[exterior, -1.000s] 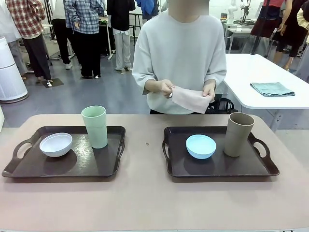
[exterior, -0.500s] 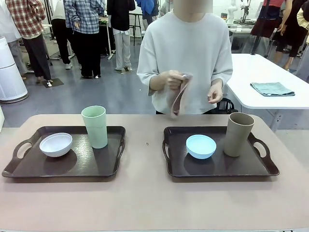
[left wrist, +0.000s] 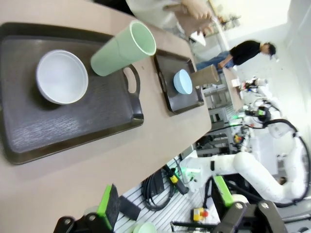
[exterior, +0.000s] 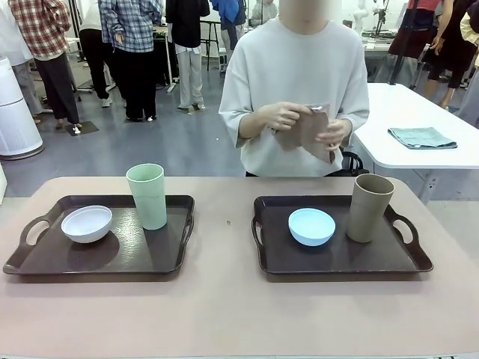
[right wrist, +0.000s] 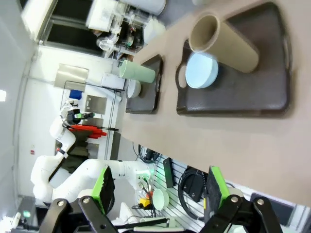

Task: Set up a tray with a mat and arrange the tableware.
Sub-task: Pick up the Picnic Bowl and Reusable plastic cup from the Handle tray in front of the human's position and hold them in the air.

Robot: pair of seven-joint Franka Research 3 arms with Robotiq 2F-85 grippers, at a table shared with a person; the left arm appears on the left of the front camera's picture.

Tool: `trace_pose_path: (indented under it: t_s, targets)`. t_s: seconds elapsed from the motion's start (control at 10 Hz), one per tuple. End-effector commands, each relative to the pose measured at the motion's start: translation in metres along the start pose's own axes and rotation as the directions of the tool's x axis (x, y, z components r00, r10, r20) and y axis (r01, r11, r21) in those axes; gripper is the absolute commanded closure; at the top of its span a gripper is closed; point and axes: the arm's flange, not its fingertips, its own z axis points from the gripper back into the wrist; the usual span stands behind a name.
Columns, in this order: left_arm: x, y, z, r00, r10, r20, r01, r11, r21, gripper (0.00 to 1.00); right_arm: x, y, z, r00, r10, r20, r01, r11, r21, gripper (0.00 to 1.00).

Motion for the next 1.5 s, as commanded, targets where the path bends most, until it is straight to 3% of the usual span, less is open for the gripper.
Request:
trace_pose_path:
  t_s: [0.0, 0.1, 0.2, 0.3, 0.5, 0.7, 0.9, 1.3, 1.4]
  targets:
    - [0.023, -0.052, -0.037, 0.998, -0.042, -0.048, 0.046, 0.995, 0.089, 0.0, 0.041, 0.007, -0.009, 0.978, 0.204, -0.037, -0.203, 0.979, 0.019, 0.0]
    - [0.035, -0.082, -0.056, 0.996, -0.062, -0.069, 0.073, 0.982, 0.174, 0.0, 0.055, 0.01, -0.015, 0.959, 0.277, -0.055, -0.276, 0.961, 0.035, 0.0]
    - [0.049, -0.111, -0.079, 0.994, -0.063, -0.086, 0.081, 0.97, 0.227, 0.0, 0.07, 0.009, -0.019, 0.911, 0.404, -0.083, -0.404, 0.915, 0.021, 0.0]
    - [0.06, -0.135, -0.104, 0.992, -0.059, -0.109, 0.087, 0.957, 0.276, 0.0, 0.082, 0.007, -0.022, 0.847, 0.516, -0.13, -0.524, 0.851, -0.035, 0.0]
    - [0.073, -0.177, -0.164, 0.987, -0.031, -0.156, 0.087, 0.927, 0.365, 0.0, 0.099, 0.009, -0.03, 0.675, 0.704, -0.222, -0.722, 0.692, -0.005, 0.0]
    - [0.086, -0.207, -0.232, 0.984, 0.014, -0.18, 0.077, 0.87, 0.487, 0.0, 0.108, 0.011, -0.037, 0.545, 0.795, -0.266, -0.821, 0.571, 0.026, 0.0]
    - [0.098, -0.223, -0.29, 0.987, 0.019, -0.161, 0.079, 0.812, 0.579, 0.0, 0.117, 0.002, -0.053, 0.503, 0.817, -0.284, -0.845, 0.533, 0.038, 0.0]
    - [0.107, -0.249, -0.385, 0.992, -0.001, -0.126, 0.089, 0.712, 0.696, 0.0, 0.105, -0.026, -0.096, 0.471, 0.798, -0.376, -0.86, 0.51, 0.006, 0.0]
    - [0.109, -0.249, -0.394, 0.992, 0.0, -0.128, 0.09, 0.712, 0.697, 0.0, 0.103, -0.031, -0.095, 0.506, 0.793, -0.339, -0.846, 0.533, -0.015, 0.0]
